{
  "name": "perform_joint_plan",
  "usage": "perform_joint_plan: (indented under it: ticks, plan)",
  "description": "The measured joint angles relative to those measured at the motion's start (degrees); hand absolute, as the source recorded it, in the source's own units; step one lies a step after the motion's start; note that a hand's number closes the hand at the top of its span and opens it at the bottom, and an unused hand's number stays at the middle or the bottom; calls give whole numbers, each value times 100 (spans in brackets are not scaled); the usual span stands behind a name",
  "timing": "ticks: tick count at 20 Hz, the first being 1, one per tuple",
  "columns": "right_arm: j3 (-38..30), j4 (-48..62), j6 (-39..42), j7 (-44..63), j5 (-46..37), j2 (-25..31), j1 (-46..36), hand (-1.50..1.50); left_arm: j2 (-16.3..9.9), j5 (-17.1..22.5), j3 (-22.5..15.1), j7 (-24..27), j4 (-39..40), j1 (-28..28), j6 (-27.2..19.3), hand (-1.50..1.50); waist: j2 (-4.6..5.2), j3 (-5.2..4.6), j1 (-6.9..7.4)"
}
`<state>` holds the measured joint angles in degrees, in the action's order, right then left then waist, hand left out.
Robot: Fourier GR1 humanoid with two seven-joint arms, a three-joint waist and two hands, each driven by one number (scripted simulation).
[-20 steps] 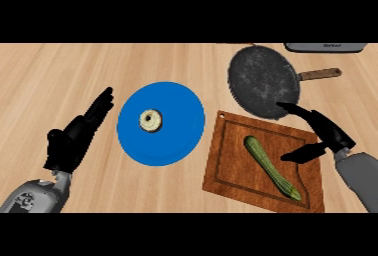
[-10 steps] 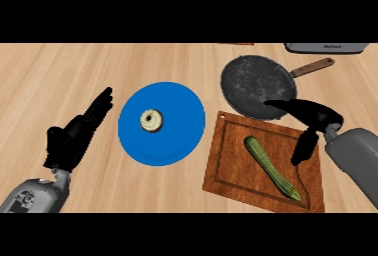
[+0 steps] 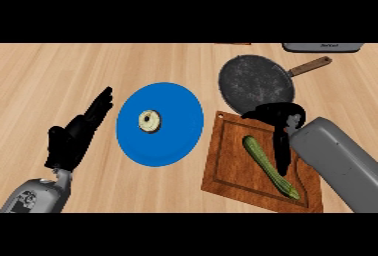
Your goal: Pick the squash from the cutting board and place it in the pan
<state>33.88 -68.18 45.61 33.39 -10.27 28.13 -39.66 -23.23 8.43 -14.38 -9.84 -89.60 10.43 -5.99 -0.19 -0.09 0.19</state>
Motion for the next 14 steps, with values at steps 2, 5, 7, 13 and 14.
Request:
perform_joint_plan:
  ticks: [2,5,7,13,14]
  plan:
    - [-73,-233,122,337,36,-65,98,-150,-34,24,131,41,7,-55,107,0,0,2,-13]
    - [-141,-514,220,739,-24,-144,228,-150,82,-98,125,-65,-112,-85,78,0,1,4,-22]
    - [-161,-729,213,964,-99,-239,388,-150,159,-149,174,-78,-30,-16,122,0,4,5,-31]
    - [-204,-782,342,939,-603,-247,618,-150,231,-227,348,59,17,-157,372,0,15,8,-8]
    - [-208,-864,339,984,-686,-291,717,-150,248,-236,394,41,19,-155,405,0,15,8,-12]
